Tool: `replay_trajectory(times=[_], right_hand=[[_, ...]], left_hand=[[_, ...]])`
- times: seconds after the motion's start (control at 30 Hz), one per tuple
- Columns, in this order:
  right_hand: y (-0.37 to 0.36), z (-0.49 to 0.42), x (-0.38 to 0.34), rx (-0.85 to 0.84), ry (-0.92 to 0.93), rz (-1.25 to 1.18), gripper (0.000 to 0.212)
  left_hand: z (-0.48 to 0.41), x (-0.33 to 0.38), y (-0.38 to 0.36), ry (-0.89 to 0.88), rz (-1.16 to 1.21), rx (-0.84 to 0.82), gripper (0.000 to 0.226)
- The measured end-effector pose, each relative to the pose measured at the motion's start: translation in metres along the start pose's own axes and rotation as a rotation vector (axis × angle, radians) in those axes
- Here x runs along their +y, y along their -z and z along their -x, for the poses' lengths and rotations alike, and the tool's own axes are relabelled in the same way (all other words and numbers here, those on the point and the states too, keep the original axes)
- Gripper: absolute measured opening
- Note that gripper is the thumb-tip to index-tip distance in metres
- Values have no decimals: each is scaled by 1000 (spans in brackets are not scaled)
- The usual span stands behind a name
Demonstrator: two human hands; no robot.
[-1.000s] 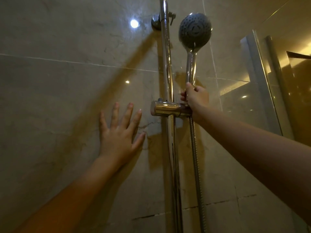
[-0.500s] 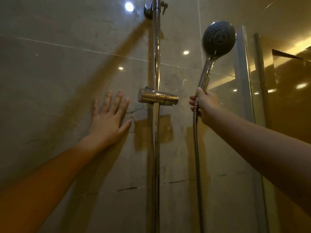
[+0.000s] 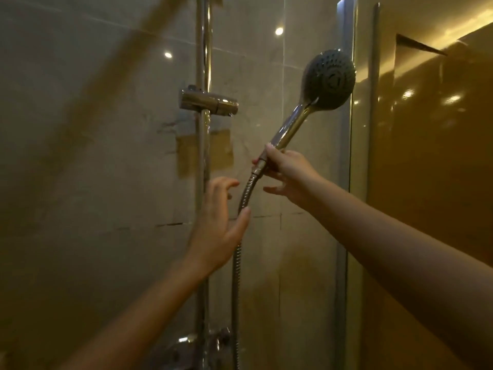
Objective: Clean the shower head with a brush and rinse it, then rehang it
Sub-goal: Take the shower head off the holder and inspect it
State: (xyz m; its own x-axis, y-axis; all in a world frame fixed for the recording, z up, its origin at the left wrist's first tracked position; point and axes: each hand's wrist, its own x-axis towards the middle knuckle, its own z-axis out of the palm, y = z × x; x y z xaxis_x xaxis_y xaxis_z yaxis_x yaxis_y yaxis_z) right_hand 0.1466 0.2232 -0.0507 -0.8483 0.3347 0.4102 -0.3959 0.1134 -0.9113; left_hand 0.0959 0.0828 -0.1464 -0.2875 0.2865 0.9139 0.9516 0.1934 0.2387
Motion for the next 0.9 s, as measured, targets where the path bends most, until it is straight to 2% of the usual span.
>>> replay_trajectory(times=[0.03,0.13,0.2,0.27,0.37,0.43,0.57,0.63,0.7,0.9], right_hand=[[2,11,8,-22,-18,20,23],[11,45,32,-66,-121,-21,24],[22,67,44,-49,-206,-70,34],[32,88,57,-16,-302,-176,38],[52,120,76,72,-455,-392,25],[67,141,93,126,-559,-487,19],[91,174,145,216,-711,-637,21],[96,192,168,255,-731,-749,23],[97,206,183,265,-736,-800,28],[100,224,183,184,-668,-858,37]], left_hand=[[10,10,-12,100,94,-44,48],[28,39,-33,433,485,-84,21],[40,54,-46,536,533,-141,20],[58,68,-59,551,542,-218,18],[92,82,-82,565,566,-302,15],[117,86,-96,613,516,-341,21],[173,97,-116,722,470,-500,29],[197,108,-119,781,508,-547,30],[214,118,-118,764,475,-600,30],[219,139,-107,840,596,-660,31]])
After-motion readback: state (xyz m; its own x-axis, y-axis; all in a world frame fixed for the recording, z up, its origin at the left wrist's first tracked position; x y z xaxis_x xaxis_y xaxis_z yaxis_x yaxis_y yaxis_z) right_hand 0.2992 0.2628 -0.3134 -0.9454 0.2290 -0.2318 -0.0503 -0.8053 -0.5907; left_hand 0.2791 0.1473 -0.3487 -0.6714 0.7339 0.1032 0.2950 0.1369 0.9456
